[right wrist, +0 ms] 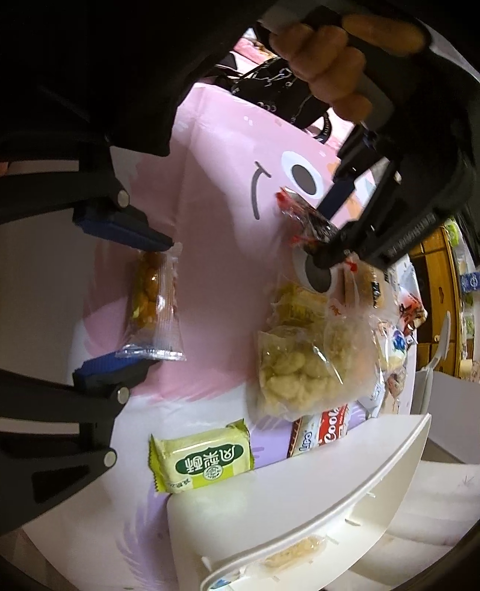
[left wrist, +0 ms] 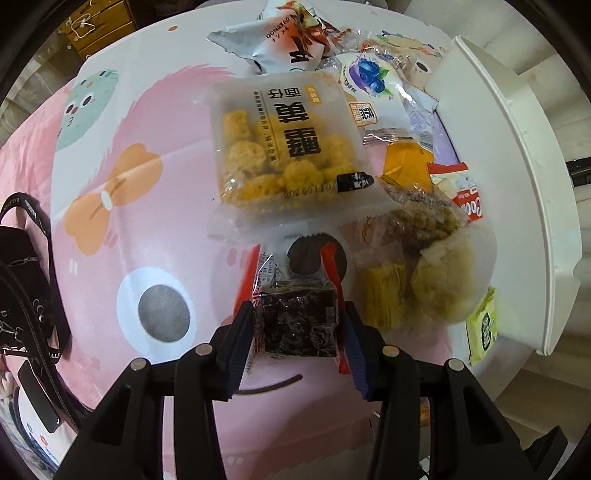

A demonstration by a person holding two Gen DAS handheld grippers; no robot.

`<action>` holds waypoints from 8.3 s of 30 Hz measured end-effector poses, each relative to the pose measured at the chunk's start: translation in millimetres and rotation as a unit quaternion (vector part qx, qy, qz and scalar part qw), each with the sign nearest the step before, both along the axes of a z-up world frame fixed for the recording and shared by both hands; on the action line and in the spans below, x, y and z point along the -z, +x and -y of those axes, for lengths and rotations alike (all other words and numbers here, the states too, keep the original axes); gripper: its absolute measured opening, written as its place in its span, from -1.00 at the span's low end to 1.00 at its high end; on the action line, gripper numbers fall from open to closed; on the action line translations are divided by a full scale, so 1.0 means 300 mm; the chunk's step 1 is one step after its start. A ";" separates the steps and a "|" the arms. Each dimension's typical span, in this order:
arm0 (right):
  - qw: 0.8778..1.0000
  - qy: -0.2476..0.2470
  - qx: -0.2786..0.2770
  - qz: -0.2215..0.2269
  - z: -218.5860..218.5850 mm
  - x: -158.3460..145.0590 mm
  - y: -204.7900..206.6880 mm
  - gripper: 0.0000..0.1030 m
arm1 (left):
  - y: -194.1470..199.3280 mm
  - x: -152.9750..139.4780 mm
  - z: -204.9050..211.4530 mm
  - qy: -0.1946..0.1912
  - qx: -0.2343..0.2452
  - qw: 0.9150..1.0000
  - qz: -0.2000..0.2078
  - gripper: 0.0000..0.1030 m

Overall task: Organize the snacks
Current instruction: 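Grasp the dark nut pack with left gripper while right grasps small orange snack bag, then carry the nut pack and orange snack bag over the white tray, then open both grippers to drop the two packs into the tray, then withdraw both grippers from the tray back toward the snacks, then grasp the yellow puff bag with left gripper while right grasps green snack packet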

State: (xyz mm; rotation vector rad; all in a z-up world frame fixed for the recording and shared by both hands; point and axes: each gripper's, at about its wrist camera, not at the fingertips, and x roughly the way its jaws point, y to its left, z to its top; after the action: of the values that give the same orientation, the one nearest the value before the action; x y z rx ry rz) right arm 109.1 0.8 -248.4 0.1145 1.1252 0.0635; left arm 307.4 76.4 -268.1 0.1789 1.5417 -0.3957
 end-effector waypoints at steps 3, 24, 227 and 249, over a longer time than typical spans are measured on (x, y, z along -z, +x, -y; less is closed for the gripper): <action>1.000 0.003 0.008 0.006 0.000 -0.015 -0.005 -0.26 | -0.025 -0.033 -0.027 -0.008 0.002 1.000 0.011 -0.15; 0.994 -0.001 0.097 0.050 -0.021 -0.164 -0.067 -0.55 | -0.243 -0.284 -0.180 -0.035 0.045 0.997 0.046 -0.17; 0.777 0.152 0.558 -0.249 0.516 0.064 0.237 0.21 | 0.295 0.045 0.113 0.003 -0.142 0.990 -0.006 0.49; 0.774 0.185 0.546 -0.261 0.437 0.046 0.205 -0.24 | 0.160 -0.090 -0.044 -0.009 -0.162 0.987 -0.022 0.46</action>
State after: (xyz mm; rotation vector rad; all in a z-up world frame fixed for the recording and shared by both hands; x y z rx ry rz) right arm 170.5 -130.4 -262.3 1.1904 1.4322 -0.8462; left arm 355.4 89.7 -241.1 -0.0957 1.5784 -0.1566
